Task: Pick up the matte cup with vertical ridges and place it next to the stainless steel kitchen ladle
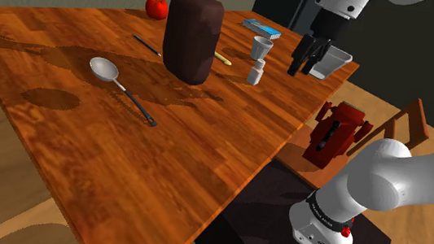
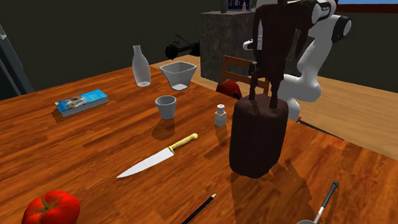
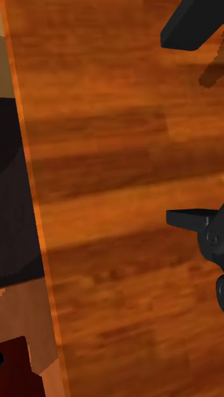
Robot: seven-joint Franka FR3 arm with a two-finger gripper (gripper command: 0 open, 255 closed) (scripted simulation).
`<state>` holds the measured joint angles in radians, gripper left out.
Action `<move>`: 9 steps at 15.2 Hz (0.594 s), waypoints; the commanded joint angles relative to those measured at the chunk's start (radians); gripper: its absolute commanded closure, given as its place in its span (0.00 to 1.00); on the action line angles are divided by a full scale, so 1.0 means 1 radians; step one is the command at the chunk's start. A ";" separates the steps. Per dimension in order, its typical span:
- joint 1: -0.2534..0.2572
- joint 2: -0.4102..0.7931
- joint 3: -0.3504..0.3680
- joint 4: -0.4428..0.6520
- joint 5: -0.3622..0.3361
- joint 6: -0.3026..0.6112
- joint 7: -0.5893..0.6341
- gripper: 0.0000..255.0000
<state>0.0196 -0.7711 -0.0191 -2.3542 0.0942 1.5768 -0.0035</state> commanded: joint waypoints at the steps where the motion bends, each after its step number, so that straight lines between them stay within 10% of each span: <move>1: 0.000 0.000 0.000 0.000 0.000 0.000 0.000 0.00; 9: -0.040 0.250 -0.045 0.115 -0.102 0.149 -0.074 0.00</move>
<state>-0.0149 -0.5503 -0.0576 -2.2521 0.0056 1.7068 -0.0673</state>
